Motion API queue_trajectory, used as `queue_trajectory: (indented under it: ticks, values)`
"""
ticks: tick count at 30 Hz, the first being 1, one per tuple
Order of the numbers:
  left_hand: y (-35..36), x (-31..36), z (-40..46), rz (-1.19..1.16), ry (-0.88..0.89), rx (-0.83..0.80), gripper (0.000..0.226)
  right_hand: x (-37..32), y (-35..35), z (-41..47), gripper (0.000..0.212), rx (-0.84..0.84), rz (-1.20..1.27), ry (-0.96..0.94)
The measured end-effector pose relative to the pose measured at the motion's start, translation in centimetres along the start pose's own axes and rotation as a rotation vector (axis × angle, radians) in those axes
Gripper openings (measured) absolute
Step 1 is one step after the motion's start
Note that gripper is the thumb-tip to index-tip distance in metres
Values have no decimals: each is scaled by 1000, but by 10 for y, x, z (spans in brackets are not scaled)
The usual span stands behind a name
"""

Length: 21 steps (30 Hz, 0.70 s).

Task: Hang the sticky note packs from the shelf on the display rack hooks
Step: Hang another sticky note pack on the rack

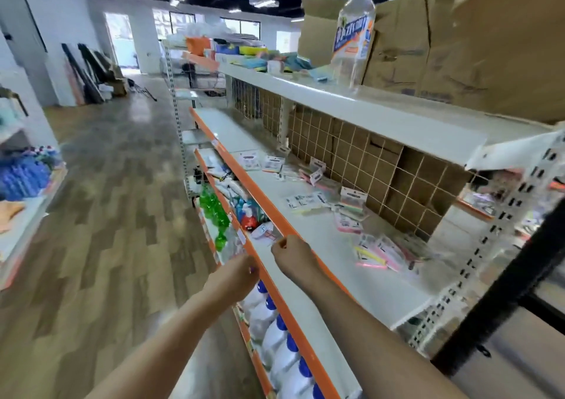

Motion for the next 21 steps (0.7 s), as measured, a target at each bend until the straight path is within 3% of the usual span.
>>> queue_trajectory:
  ticks: [9, 18, 21]
  values:
    - [-40, -56, 129, 24, -22, -16, 20, -10, 53, 116, 18, -24, -30, 23]
    - [-90, -90, 259, 66, 124, -121, 26, -28, 95, 224, 27, 64, -1, 145]
    - [-104, -88, 289, 41, 214, -146, 23, -28, 106, 252, 16, 91, -11, 182]
Point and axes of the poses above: each hand's wrist, its own z-axis towards the middle knuckle, its own y-axis out of the palm, x = y × z, the point moved 5 cm from there along z, towards the middle knuckle, and after that the axes turned 13 degrees about -y, right-handed, at the moved point
